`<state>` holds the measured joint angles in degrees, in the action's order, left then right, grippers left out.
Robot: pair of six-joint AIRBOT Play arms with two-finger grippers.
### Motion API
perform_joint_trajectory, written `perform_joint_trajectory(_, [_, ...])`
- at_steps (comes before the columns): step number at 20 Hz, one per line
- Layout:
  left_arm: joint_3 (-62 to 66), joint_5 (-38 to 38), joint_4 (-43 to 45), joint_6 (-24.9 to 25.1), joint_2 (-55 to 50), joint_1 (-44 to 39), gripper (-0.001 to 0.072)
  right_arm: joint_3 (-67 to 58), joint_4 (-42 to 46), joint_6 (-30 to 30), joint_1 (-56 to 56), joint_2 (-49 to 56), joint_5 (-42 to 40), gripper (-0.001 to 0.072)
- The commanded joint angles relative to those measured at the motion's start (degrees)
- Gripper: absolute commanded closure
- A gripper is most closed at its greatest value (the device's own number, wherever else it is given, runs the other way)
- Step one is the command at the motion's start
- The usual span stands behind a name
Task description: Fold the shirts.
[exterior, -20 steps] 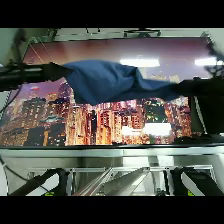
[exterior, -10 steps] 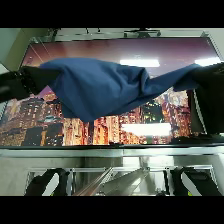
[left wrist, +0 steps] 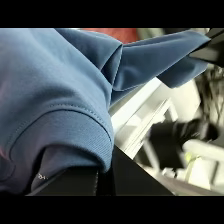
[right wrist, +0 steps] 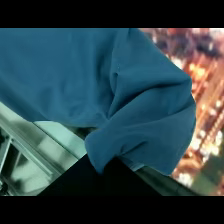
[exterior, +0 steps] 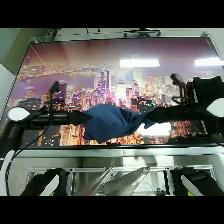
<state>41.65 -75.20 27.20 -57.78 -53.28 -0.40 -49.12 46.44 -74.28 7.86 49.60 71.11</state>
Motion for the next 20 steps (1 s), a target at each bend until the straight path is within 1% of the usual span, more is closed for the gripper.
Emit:
perform_joint_trajectory(1, [-4.9,4.6,3.7,2.8,-7.9,-1.9,0.0685,11.3,-0.2,0.8,1.5,2.1,-6.3,0.0688])
perform_joint_trajectory(4, [-1.8,5.3,4.8,4.0,-16.6,0.1,0.0686,13.0,-0.2,1.0,1.5,5.6,-7.1,0.0688])
perform_joint_trajectory(5, [-0.2,4.3,4.8,4.0,-19.3,1.0,0.0647,13.0,-0.2,1.0,1.5,6.4,-7.3,0.0688])
perform_joint_trajectory(6, [1.3,2.5,4.9,4.0,-21.4,2.0,0.0384,13.0,-0.2,1.1,1.5,7.4,-7.4,0.0688])
perform_joint_trajectory(7, [3.5,-1.1,5.1,4.0,-23.6,3.5,0.0274,13.0,-0.2,1.8,1.5,7.9,-7.5,0.0688])
perform_joint_trajectory(8, [5.6,-4.7,6.0,3.7,-25.2,5.2,0.0121,13.0,-0.2,2.1,1.5,8.3,-7.5,0.0688])
perform_joint_trajectory(9, [7.5,-8.0,7.7,1.6,-26.4,7.0,0.0056,13.0,-0.2,2.4,1.5,8.5,-7.5,0.0688])
perform_joint_trajectory(11, [8.9,-11.9,13.4,-2.0,-26.9,10.2,0.0055,13.0,-0.2,3.4,1.5,8.5,-7.7,0.0688])
perform_joint_trajectory(13, [6.0,-12.6,19.5,-3.9,-24.8,13.1,0.0055,13.0,0.0,4.0,1.5,8.5,-8.1,0.0689])
perform_joint_trajectory(14, [3.4,-11.6,21.3,-4.1,-22.9,14.7,0.0055,13.0,0.3,4.0,1.5,8.5,-8.4,0.0688])
perform_joint_trajectory(16, [-2.6,-6.6,21.3,-4.3,-18.7,18.0,0.0057,13.0,0.3,4.1,1.4,8.6,-9.9,0.0688])
perform_joint_trajectory(19, [-11.4,-1.1,21.3,-4.2,-13.3,19.6,0.0137,13.0,0.2,5.4,1.4,8.6,-10.1,0.0688])
perform_joint_trajectory(20, [-13.6,0.5,21.2,-4.2,-12.3,19.4,0.0137,13.0,0.2,5.6,1.4,8.6,-10.2,0.0689])
